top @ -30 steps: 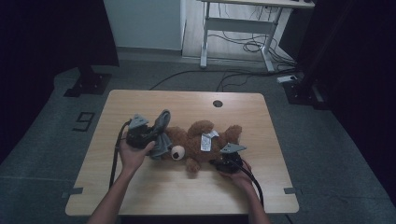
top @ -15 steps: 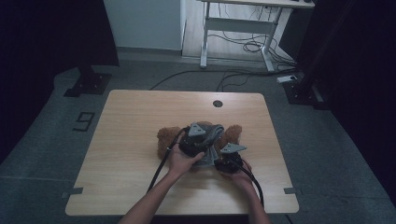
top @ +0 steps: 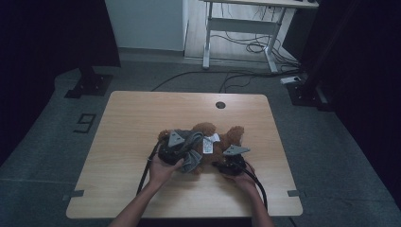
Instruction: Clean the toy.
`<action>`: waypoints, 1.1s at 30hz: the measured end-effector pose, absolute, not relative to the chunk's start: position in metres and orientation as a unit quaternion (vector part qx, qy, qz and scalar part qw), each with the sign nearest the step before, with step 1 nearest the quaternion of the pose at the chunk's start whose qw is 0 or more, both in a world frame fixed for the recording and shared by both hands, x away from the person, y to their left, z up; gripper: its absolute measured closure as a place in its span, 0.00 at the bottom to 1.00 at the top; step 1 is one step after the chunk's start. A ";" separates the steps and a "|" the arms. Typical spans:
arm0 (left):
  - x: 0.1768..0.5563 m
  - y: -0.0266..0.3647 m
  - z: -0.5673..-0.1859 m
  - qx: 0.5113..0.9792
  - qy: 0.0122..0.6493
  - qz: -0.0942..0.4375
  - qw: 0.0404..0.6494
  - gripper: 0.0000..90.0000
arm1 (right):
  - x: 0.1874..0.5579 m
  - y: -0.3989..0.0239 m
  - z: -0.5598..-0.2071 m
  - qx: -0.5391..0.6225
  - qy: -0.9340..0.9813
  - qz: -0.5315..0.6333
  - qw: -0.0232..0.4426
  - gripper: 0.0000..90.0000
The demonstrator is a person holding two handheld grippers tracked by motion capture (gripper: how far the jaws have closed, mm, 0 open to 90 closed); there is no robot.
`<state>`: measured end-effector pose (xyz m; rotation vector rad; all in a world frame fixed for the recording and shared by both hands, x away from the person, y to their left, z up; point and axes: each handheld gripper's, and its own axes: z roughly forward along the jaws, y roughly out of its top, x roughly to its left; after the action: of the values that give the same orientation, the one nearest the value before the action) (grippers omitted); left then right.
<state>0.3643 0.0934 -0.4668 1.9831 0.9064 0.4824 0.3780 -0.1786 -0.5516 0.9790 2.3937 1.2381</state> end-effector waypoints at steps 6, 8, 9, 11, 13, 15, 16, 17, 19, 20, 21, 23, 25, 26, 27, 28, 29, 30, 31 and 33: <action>0.365 0.127 -0.459 0.776 0.392 0.214 0.446 0.87 | 0.379 -0.180 -0.552 0.343 0.824 0.430 0.132 0.69; 0.370 0.146 -0.465 0.767 0.416 0.216 0.438 0.88 | 0.379 -0.180 -0.552 0.343 0.824 0.431 0.132 0.69; 0.371 0.152 -0.469 0.764 0.424 0.213 0.437 0.88 | 0.379 -0.180 -0.552 0.344 0.823 0.432 0.131 0.69; 0.372 0.156 -0.471 0.763 0.429 0.214 0.434 0.88 | 0.379 -0.180 -0.552 0.344 0.823 0.432 0.131 0.69; 0.377 0.167 -0.481 0.765 0.446 0.225 0.407 0.88 | 0.379 -0.180 -0.552 0.346 0.823 0.432 0.131 0.69; 0.381 0.172 -0.488 0.765 0.456 0.214 0.401 0.88 | 0.379 -0.179 -0.552 0.347 0.823 0.431 0.131 0.69; 0.384 0.175 -0.494 0.766 0.463 0.206 0.395 0.88 | 0.379 -0.179 -0.552 0.347 0.823 0.431 0.131 0.69; 0.387 0.177 -0.500 0.767 0.469 0.200 0.389 0.88 | 0.379 -0.179 -0.552 0.347 0.823 0.431 0.131 0.69; 0.394 0.179 -0.513 0.773 0.483 0.183 0.369 0.88 | 0.379 -0.179 -0.552 0.347 0.824 0.429 0.131 0.69; 0.399 0.180 -0.527 0.772 0.494 0.162 0.366 0.88 | 0.379 -0.178 -0.552 0.346 0.825 0.426 0.132 0.69; 0.399 0.180 -0.527 0.772 0.494 0.162 0.366 0.88 | 0.379 -0.178 -0.552 0.346 0.825 0.426 0.132 0.69; 0.399 0.178 -0.533 0.772 0.496 0.158 0.366 0.88 | 0.379 -0.178 -0.552 0.346 0.825 0.426 0.132 0.69; 0.399 0.178 -0.531 0.772 0.494 0.161 0.367 0.88 | 0.379 -0.178 -0.552 0.346 0.825 0.426 0.131 0.69; 0.397 0.180 -0.525 0.770 0.492 0.160 0.372 0.88 | 0.379 -0.179 -0.552 0.347 0.825 0.426 0.130 0.69; 0.397 0.180 -0.525 0.770 0.492 0.160 0.372 0.88 | 0.379 -0.179 -0.552 0.347 0.825 0.426 0.130 0.69; 0.396 0.184 -0.519 0.767 0.492 0.160 0.381 0.87 | 0.379 -0.178 -0.552 0.347 0.825 0.426 0.131 0.69; 0.394 0.187 -0.513 0.763 0.490 0.162 0.388 0.87 | 0.379 -0.178 -0.552 0.347 0.825 0.426 0.131 0.69; 0.390 0.193 -0.496 0.753 0.487 0.164 0.412 0.87 | 0.379 -0.178 -0.552 0.347 0.825 0.426 0.131 0.69; 0.390 0.193 -0.496 0.753 0.487 0.164 0.412 0.87 | 0.379 -0.178 -0.552 0.347 0.825 0.426 0.131 0.69; 0.385 0.196 -0.473 0.747 0.475 0.175 0.431 0.87 | 0.379 -0.178 -0.552 0.347 0.825 0.426 0.131 0.69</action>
<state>0.3848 0.1963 -0.4735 1.8631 1.1843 0.4353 0.3790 -0.1784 -0.5519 1.0075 2.3972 1.2358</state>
